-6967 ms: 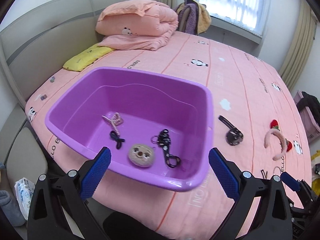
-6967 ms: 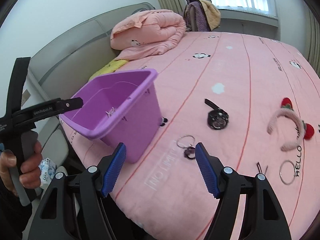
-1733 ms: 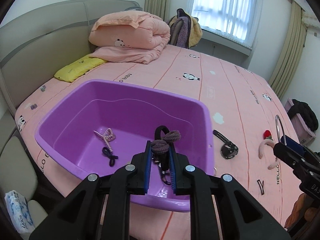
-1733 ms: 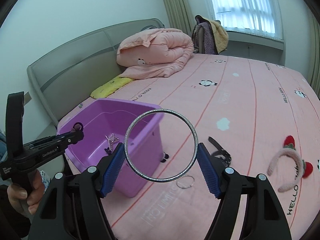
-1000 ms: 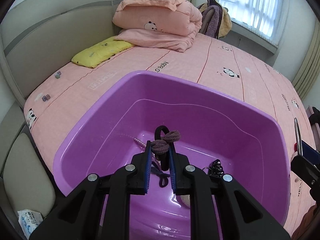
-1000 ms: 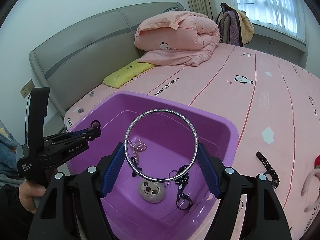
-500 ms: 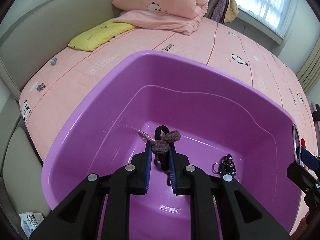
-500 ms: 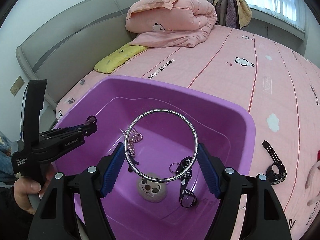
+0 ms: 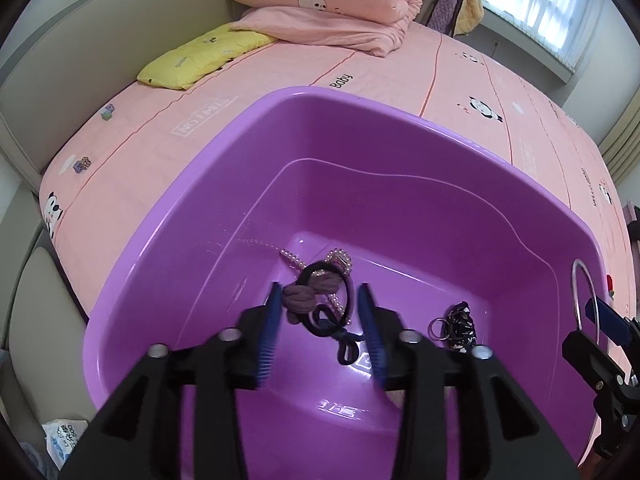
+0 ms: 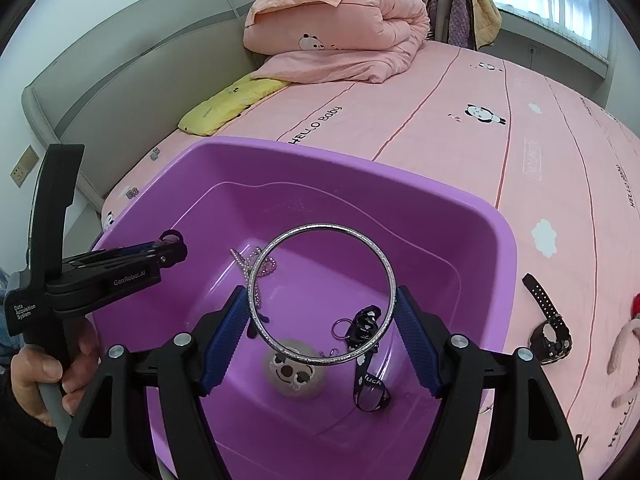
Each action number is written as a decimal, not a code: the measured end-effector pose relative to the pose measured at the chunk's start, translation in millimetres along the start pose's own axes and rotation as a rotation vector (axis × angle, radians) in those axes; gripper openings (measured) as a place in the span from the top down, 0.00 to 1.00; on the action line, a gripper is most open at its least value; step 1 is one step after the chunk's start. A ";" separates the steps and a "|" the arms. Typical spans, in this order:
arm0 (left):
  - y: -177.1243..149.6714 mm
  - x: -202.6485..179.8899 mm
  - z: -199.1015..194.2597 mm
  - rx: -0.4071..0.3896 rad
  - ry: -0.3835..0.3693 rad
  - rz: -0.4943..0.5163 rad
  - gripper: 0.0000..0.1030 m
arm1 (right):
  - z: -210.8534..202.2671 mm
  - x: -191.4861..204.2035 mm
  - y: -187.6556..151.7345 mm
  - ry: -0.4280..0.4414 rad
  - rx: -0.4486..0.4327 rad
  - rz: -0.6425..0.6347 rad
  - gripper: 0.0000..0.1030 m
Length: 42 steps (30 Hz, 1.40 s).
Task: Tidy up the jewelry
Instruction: 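Open the left tool to drop the hair tie while right drops the hoop, then withdraw both open tools from the basin back over the bed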
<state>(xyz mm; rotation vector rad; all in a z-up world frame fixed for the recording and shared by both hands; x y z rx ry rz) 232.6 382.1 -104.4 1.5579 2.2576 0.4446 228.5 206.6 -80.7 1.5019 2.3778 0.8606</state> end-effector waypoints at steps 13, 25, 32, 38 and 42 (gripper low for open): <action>-1.2 -0.1 -6.1 -0.014 0.024 0.036 0.22 | -8.4 1.3 0.2 0.020 -0.009 0.020 0.31; 1.8 -0.1 -21.1 -0.031 0.025 0.028 0.22 | -16.8 3.8 -5.1 0.040 -0.006 0.023 0.31; 0.1 -6.2 -35.7 -0.045 0.033 0.041 0.22 | -32.8 2.6 -9.1 0.062 -0.034 0.038 0.31; -7.9 -20.9 -52.6 -0.064 0.020 0.055 0.22 | -54.3 -5.8 -15.4 0.069 -0.068 0.050 0.31; -15.5 -34.6 -59.4 -0.067 0.011 0.074 0.22 | -68.6 -13.9 -21.2 0.069 -0.088 0.059 0.31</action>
Point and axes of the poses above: each gripper's, at about its wrist camera, not at the fingertips, and z roughly the way its jaws point, x to its left, y to its top, the point moved 10 cm from there along z, roughly the way its jaws point, and after that the axes turned 8 degrees about -z, right-handed, at the moved point
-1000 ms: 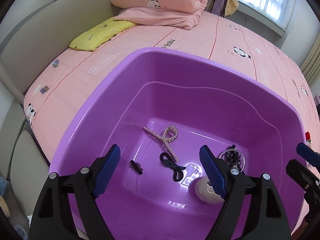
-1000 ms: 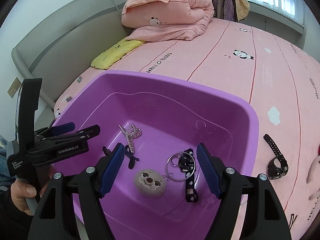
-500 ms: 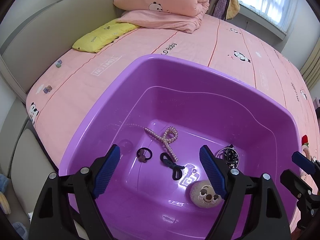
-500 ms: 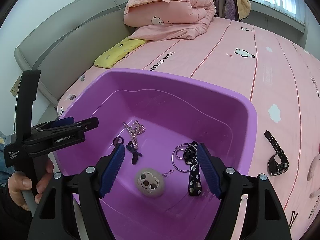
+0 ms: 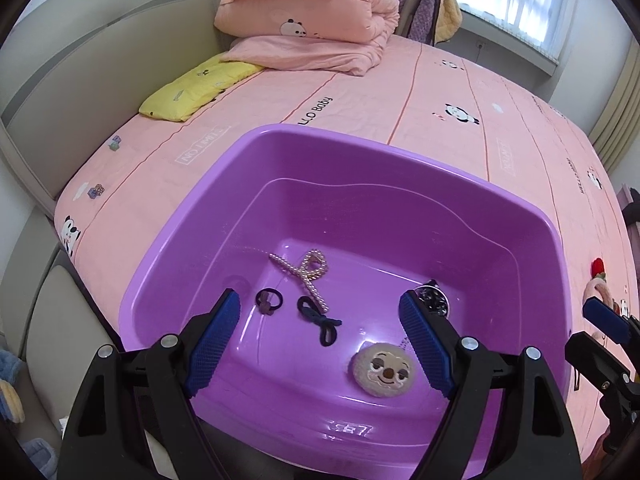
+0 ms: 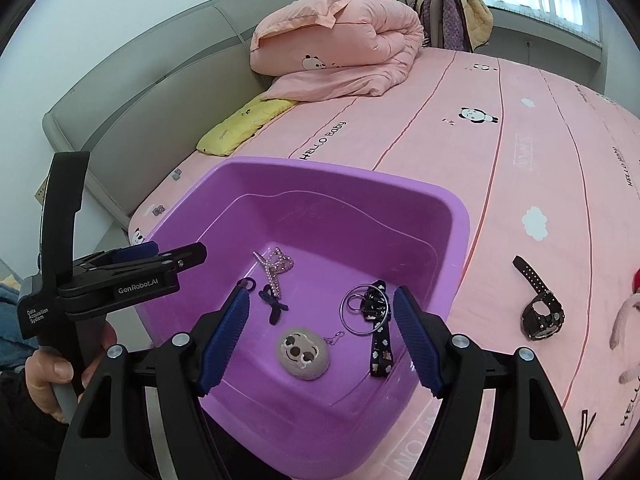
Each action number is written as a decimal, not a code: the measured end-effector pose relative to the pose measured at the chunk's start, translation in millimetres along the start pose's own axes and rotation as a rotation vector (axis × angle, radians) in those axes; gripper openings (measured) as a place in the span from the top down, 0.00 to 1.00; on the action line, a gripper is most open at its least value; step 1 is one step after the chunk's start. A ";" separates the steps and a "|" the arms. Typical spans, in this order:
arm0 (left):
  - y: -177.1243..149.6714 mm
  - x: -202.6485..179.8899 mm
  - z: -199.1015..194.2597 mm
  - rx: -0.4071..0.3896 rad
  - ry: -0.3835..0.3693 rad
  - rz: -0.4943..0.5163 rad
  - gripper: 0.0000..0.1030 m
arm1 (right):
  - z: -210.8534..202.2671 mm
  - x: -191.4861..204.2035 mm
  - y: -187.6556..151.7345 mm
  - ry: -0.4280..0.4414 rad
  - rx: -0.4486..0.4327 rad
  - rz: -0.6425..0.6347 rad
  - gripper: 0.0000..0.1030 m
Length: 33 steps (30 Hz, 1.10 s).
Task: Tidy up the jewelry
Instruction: 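Withdraw both open tools from the basin back over the bed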
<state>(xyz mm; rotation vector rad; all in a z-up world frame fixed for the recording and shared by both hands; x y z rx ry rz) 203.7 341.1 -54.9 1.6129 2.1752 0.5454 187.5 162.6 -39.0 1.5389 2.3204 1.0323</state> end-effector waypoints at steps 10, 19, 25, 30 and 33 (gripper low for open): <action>-18.3 -40.1 -19.7 -0.007 -0.015 0.044 0.21 | -37.5 -27.3 -17.5 -0.007 -0.043 0.038 0.31; -42.9 -84.3 -43.6 -0.028 -0.066 0.051 0.14 | -77.7 -64.6 -51.9 -0.035 -0.077 0.085 0.31; -58.2 -116.0 -61.8 -0.065 -0.091 0.066 0.07 | -108.1 -96.0 -83.8 -0.064 -0.109 0.110 0.31; -81.1 -148.8 -74.3 -0.095 -0.097 0.118 0.06 | -134.7 -140.7 -121.6 -0.113 -0.123 0.169 0.31; -100.1 -172.1 -79.8 -0.099 -0.128 0.146 0.06 | -151.5 -176.6 -149.3 -0.163 -0.124 0.226 0.31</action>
Point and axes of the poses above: each gripper's, at about its wrist camera, not at the fingertips, and z roughly the way its jaws point, x to its left, y to its top, the point moved 10 cm from there along z, roughly the way its jaws point, and after that the axes turned 8 degrees about -z, right-handed, at the moved point
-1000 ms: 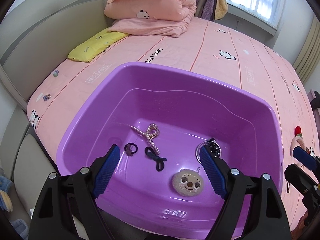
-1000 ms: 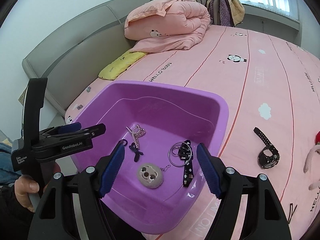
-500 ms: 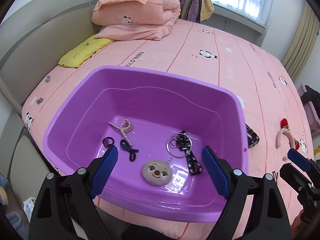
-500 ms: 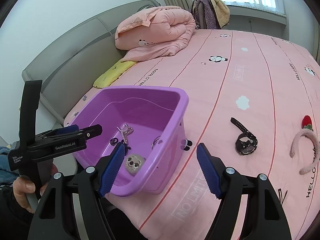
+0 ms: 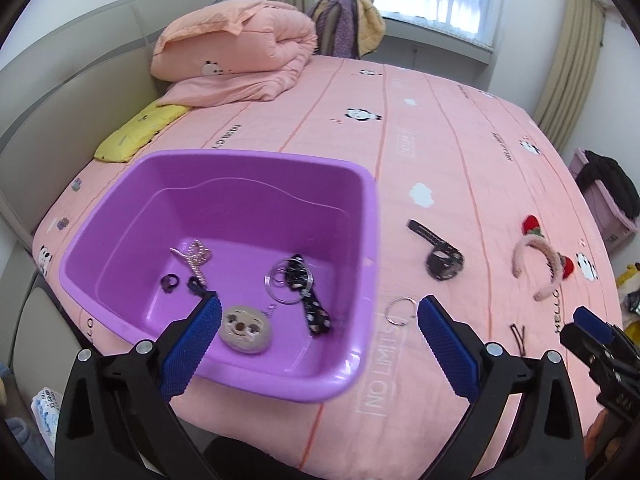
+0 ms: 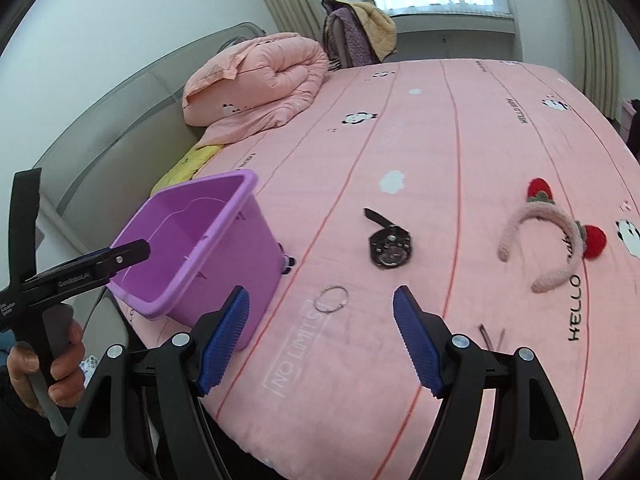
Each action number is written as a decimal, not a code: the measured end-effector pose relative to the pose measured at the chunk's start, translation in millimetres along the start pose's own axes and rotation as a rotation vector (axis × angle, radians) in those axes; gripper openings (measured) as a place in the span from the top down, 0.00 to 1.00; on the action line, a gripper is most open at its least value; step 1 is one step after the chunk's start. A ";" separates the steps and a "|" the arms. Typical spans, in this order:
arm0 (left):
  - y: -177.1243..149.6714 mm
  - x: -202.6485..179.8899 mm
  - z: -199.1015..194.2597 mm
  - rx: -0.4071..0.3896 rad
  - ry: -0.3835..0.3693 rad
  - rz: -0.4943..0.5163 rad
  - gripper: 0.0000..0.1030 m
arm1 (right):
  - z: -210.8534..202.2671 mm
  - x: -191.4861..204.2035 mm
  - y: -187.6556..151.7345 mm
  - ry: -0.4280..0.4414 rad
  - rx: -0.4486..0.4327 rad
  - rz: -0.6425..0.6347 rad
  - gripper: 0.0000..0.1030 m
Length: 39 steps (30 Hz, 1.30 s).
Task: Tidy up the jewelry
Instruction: 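Withdraw both open tools from the basin back over the bed, then grasp the silver bangle with left tool while right grasps the brown hair clip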
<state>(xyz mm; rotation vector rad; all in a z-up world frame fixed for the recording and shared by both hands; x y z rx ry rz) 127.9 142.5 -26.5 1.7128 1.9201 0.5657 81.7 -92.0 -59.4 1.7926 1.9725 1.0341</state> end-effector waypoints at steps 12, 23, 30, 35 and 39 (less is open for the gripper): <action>-66.6 -115.8 22.6 0.047 -0.180 0.083 0.06 | -33.4 -124.7 -73.3 -0.193 0.048 0.128 0.31; -102.2 -130.1 103.5 0.152 -0.113 0.070 0.06 | 13.9 -145.5 -103.6 -0.216 0.135 0.136 0.31; -110.1 -103.0 154.6 0.211 -0.041 0.040 0.06 | 59.9 -151.2 -113.1 -0.218 0.207 0.148 0.31; -104.9 -83.8 190.4 0.236 0.007 0.000 0.06 | 84.9 -155.1 -119.1 -0.227 0.254 0.144 0.31; -101.4 -77.8 214.7 0.254 0.030 0.002 0.06 | 98.7 -159.6 -123.9 -0.230 0.283 0.139 0.31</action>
Point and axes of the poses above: each gripper's, at about its wrist camera, not at the fingertips, and z roughly the way its jaws point, x to its left, y to its top, the point moved 10 cm from there along z, roughly the way its jaws point, and after that the axes turned 8 degrees about -z, right-handed, at the moved point
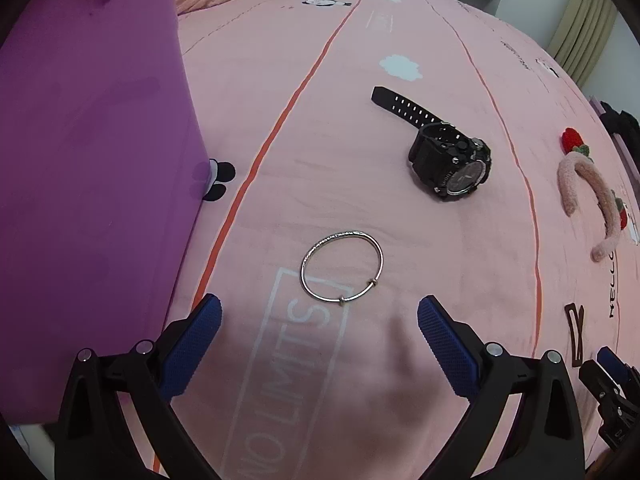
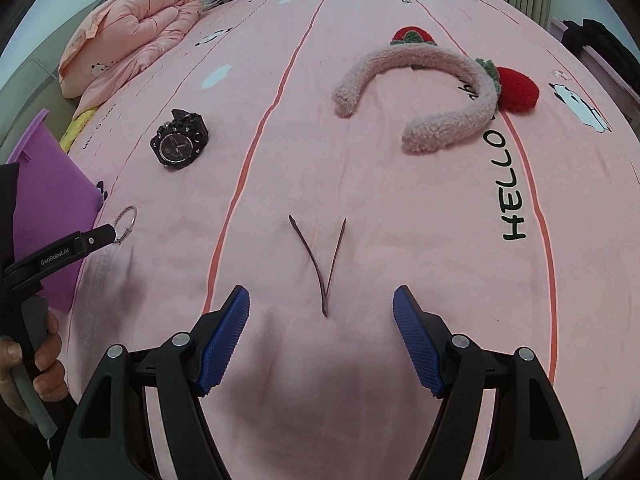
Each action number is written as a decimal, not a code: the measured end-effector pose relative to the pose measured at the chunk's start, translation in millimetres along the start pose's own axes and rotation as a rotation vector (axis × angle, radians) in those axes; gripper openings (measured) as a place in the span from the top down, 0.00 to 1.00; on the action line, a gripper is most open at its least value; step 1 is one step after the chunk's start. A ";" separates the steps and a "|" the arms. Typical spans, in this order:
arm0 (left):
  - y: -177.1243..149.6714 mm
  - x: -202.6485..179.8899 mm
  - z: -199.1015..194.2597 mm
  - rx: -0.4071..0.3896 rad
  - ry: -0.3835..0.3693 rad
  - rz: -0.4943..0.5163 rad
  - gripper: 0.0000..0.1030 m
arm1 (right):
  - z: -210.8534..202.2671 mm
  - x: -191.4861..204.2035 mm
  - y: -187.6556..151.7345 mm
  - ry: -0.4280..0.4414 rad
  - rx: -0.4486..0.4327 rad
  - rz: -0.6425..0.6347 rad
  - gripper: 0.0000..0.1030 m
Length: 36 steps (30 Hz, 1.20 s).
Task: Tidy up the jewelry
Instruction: 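Grasp the silver bangle with left tool while right grasps the brown hair clip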
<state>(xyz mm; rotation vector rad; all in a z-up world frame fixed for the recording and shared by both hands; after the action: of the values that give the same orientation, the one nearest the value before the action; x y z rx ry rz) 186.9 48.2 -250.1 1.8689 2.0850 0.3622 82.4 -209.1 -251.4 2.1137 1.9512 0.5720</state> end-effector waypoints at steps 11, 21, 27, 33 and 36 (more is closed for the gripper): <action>9.1 -13.2 31.2 0.003 0.023 0.073 0.06 | 26.3 -2.6 6.0 -0.070 0.037 -0.049 0.31; 10.2 -15.2 40.9 -0.039 0.043 0.085 0.05 | 37.3 -1.3 8.4 -0.154 0.026 -0.106 0.31; 5.7 -14.4 33.1 -0.062 0.039 0.056 0.14 | 33.4 1.2 9.7 -0.167 0.017 -0.121 0.50; -0.5 -29.5 22.0 -0.072 0.013 0.096 0.53 | 28.7 2.7 10.9 -0.165 0.016 -0.136 0.87; -4.0 -28.0 16.9 -0.062 -0.013 0.087 0.53 | 23.4 3.0 10.5 -0.142 0.004 -0.119 0.88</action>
<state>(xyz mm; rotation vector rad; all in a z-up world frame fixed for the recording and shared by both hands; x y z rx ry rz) 192.6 19.6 -265.4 1.9244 1.9651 0.4293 101.8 -204.7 -267.9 1.9661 1.9832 0.3850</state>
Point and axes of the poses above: each gripper's, at about its wrist camera, not at the fingertips, and z roughly the way its jaws point, x to its left, y to its top, the point moved 10 cm from there along z, roughly the way its jaws point, and after that the axes turned 8 degrees about -z, right-handed, at the moved point
